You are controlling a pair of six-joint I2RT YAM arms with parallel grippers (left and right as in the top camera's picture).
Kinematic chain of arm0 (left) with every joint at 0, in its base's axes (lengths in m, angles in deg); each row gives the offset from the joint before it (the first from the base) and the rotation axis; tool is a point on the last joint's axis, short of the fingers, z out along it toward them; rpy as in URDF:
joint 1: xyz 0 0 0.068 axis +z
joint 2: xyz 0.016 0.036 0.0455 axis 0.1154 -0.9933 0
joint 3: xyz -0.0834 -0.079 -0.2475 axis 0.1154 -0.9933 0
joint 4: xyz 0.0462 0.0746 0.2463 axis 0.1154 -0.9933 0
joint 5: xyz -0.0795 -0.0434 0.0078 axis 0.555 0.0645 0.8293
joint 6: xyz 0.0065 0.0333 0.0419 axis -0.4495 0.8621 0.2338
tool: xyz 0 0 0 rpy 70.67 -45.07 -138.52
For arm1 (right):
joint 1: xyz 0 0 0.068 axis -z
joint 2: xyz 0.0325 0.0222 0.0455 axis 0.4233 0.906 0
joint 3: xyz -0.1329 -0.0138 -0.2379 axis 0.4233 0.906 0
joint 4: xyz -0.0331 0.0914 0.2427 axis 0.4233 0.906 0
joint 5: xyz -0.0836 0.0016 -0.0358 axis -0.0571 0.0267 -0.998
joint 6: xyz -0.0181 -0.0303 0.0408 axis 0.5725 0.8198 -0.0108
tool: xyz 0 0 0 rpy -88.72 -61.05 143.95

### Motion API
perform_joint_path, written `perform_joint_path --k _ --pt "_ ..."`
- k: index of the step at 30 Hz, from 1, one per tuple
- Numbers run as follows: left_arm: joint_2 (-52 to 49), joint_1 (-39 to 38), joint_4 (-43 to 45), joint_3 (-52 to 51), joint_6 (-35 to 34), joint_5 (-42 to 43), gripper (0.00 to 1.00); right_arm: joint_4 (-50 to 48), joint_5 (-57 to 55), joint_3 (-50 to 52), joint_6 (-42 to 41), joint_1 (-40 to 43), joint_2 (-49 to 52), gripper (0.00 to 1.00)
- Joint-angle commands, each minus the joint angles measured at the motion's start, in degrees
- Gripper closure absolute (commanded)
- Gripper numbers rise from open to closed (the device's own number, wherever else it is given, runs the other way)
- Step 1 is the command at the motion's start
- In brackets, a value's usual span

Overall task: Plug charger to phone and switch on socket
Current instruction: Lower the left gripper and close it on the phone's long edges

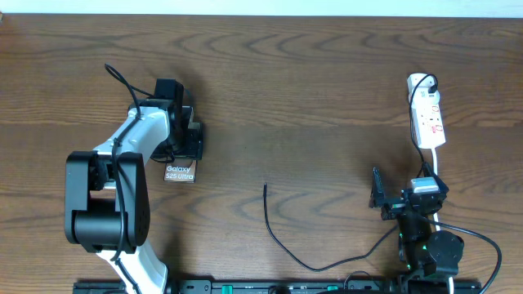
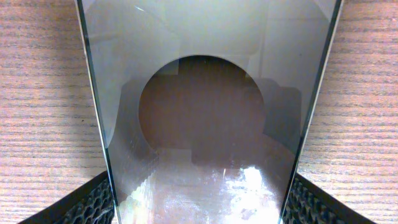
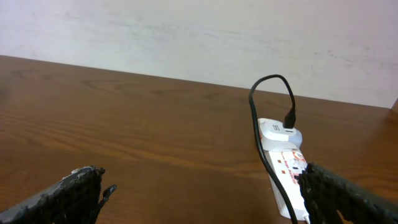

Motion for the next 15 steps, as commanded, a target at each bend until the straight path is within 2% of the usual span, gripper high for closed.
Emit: perform_joint_path --k 1,15 --pt "-2.6 0.0 -1.2 -1.5 0.1 -0.5 0.93 0.3 -0.4 0.1 -0.6 -0.2 -0.3 0.01" --pt "0.7 0.0 -4.7 4.8 0.1 -0.5 0.93 0.3 -0.4 0.1 -0.6 -0.2 -0.3 0.01"
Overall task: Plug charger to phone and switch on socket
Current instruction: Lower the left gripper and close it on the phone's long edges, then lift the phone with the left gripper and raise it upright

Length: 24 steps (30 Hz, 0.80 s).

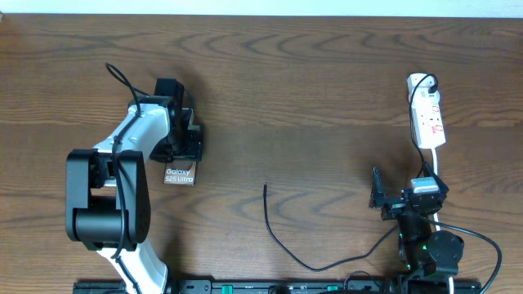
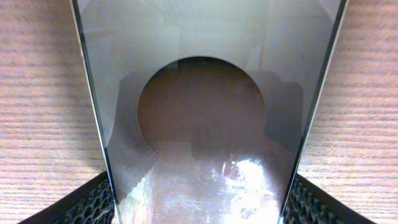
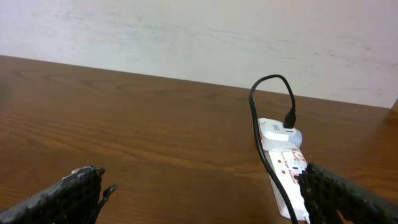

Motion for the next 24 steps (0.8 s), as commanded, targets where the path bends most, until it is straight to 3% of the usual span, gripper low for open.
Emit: perform_joint_path --k 1,10,24 --pt "1.2 0.0 -0.3 2.6 0.1 -0.5 0.93 0.3 -0.4 0.1 -0.6 -0.3 -0.3 0.01" --pt "1.2 0.0 -0.7 2.6 0.1 1.4 0.93 0.3 -0.4 0.1 -0.6 -0.2 -0.3 0.01" --pt "1.2 0.0 -0.7 6.1 0.1 31.4 0.93 0.2 -0.4 0.1 -0.6 -0.3 -0.3 0.01"
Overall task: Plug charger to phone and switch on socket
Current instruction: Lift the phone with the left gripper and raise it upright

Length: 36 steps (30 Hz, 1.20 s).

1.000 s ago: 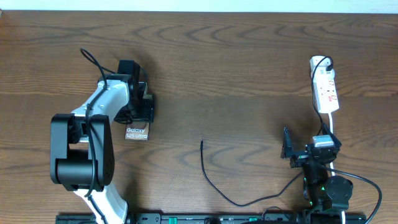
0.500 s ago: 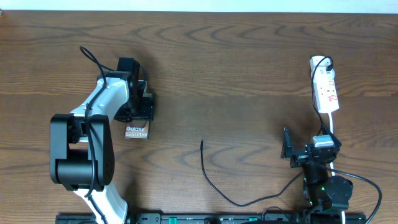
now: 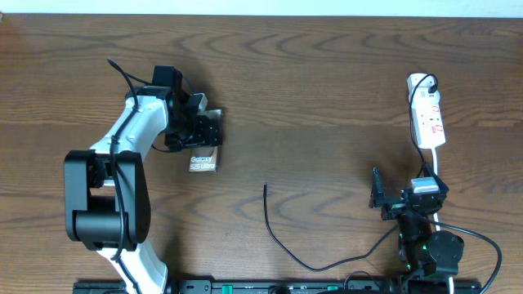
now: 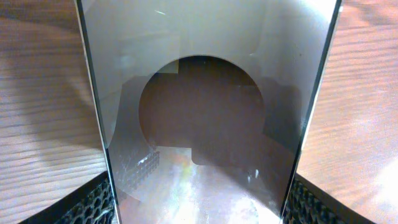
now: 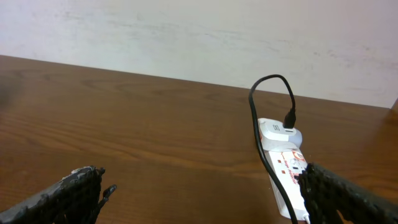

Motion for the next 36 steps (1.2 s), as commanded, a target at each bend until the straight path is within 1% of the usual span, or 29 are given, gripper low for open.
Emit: perform_joint_path --k 1,3,4,6,8,12,14,15,17,22,23,26,29,33,36 --pt "1.2 0.0 -0.4 1.6 0.1 13.7 0.93 0.3 -0.4 0.1 -0.6 -0.3 -0.3 0.01" --pt "1.2 0.0 -0.3 1.6 0.1 21.3 0.93 0.3 -0.4 0.1 -0.6 -0.3 -0.3 0.01" --pt "1.2 0.0 -0.1 1.6 -0.1 26.4 0.93 0.3 -0.4 0.1 -0.6 -0.2 -0.3 0.01" --pt "1.2 0.0 0.4 1.6 -1.5 31.8 0.93 0.3 -0.4 0.1 -0.6 -0.3 -0.3 0.01" --pt "1.2 0.0 1.6 1.6 -5.0 36.5 0.93 0.3 -0.4 0.1 -0.6 -0.3 -0.3 0.01" --pt "1.2 0.1 6.0 1.6 -16.5 44.4 0.93 0.3 -0.4 0.1 -0.6 -0.3 -0.3 0.01" --pt "1.2 0.1 11.3 1.6 -24.9 50.6 0.93 0.3 -0.4 0.1 -0.6 -0.3 -0.3 0.01" --pt "1.2 0.1 13.0 1.6 -27.9 52.0 0.93 0.3 -0.4 0.1 -0.6 -0.3 -0.3 0.01" --pt "1.2 0.1 19.0 1.6 -36.5 55.1 0.92 0.3 -0.4 0.1 -0.6 -0.2 -0.3 0.01" --pt "1.2 0.1 31.1 1.6 -53.3 56.1 0.93 0.3 -0.4 0.1 -0.6 -0.3 -0.3 0.01" --pt "1.2 0.1 34.1 1.6 -57.5 56.1 0.93 0.3 -0.4 0.1 -0.6 -0.3 -0.3 0.01" --pt "1.2 0.1 38.6 1.6 -65.4 56.1 0.93 0.2 -0.4 0.1 -0.6 -0.3 -0.3 0.01" --pt "1.2 0.1 44.3 1.6 -74.8 56.1 0.93 0.3 -0.4 0.1 -0.6 -0.3 -0.3 0.01" --pt "1.2 0.1 48.9 1.6 -83.8 56.1 0.93 0.3 -0.4 0.1 -0.6 -0.2 -0.3 0.01" --pt "1.2 0.1 49.4 1.6 -88.4 56.1 0.93 0.3 -0.4 0.1 -0.6 -0.3 -0.3 0.01"
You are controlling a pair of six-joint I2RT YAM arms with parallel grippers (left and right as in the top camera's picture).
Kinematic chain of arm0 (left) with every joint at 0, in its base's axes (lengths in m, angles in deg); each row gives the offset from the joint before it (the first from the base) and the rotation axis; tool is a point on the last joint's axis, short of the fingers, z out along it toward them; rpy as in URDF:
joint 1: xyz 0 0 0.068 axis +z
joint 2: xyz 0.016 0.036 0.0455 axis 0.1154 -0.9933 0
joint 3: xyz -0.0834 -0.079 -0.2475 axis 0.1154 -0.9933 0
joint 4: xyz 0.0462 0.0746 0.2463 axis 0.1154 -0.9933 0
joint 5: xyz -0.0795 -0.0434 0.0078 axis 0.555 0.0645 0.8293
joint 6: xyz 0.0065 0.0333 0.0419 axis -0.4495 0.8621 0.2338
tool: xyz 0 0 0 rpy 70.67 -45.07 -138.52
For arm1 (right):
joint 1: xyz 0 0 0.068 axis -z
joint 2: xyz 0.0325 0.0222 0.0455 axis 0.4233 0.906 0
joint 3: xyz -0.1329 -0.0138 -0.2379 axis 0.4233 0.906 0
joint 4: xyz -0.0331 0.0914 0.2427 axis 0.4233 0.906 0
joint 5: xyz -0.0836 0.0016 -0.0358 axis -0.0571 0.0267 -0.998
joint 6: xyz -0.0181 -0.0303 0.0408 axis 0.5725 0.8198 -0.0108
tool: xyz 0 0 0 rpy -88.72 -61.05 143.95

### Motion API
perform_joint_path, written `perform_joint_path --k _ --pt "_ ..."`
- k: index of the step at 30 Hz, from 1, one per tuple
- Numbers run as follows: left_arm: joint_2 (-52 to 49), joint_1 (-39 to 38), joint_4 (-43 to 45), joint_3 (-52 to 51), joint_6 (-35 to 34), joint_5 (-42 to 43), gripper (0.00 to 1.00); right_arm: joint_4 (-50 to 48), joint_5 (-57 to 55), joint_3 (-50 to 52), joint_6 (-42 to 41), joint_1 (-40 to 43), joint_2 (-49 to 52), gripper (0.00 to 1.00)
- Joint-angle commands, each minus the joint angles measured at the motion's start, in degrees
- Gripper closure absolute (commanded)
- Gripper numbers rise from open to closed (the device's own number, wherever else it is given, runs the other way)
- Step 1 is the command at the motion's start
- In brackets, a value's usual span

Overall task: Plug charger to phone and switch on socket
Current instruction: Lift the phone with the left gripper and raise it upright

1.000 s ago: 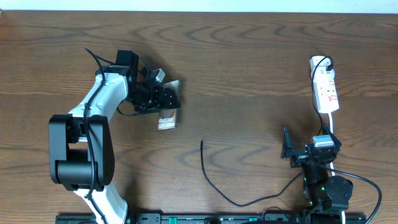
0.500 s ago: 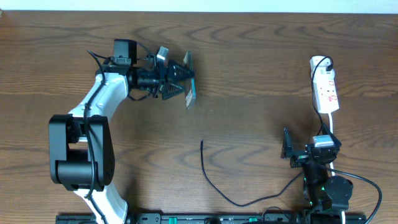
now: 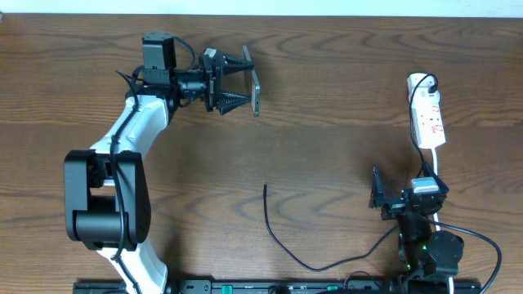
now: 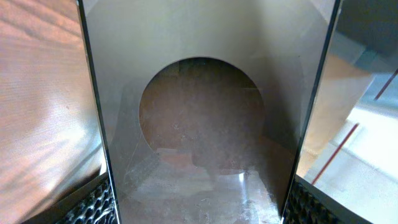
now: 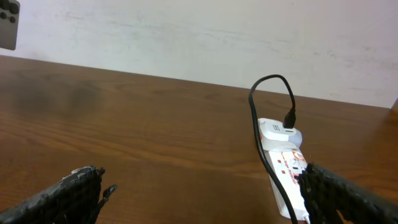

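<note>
My left gripper (image 3: 239, 88) is shut on the phone (image 3: 255, 91). It holds it raised over the far left of the table, turned edge-on to the overhead camera. In the left wrist view the phone's glossy face (image 4: 202, 124) fills the space between the fingers (image 4: 93, 202). The phone's back corner shows in the right wrist view (image 5: 7, 25). The black charger cable (image 3: 282, 241) lies on the table with its free plug end (image 3: 265, 188) at the centre. The white socket strip (image 3: 426, 114) lies at the far right. My right gripper (image 3: 381, 198) rests open at the near right.
The cable's other end is plugged into a white adapter (image 5: 280, 129) on the socket strip (image 5: 287, 171). A pale wall (image 5: 199, 31) rises behind the table's far edge. The right arm's base (image 3: 429, 249) stands at the near right edge.
The left gripper has moved from the left middle of the table to the far left-centre. The phone it holds now stands edge-on instead of label-up. The right arm is unchanged.
The phone lay flat at the left with my left gripper shut on it. It stayed so half a second later. Then it was a little farther right and back, still label-up. Now it is held raised and edge-on. The cable, strip and right gripper stayed put.
</note>
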Motion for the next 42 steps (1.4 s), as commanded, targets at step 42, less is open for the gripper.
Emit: perform_joint_path --k 42 --pt "1.2 0.2 0.8 1.3 -16.3 2.7 0.93 0.3 -0.4 0.1 -0.6 -0.2 -0.3 0.01"
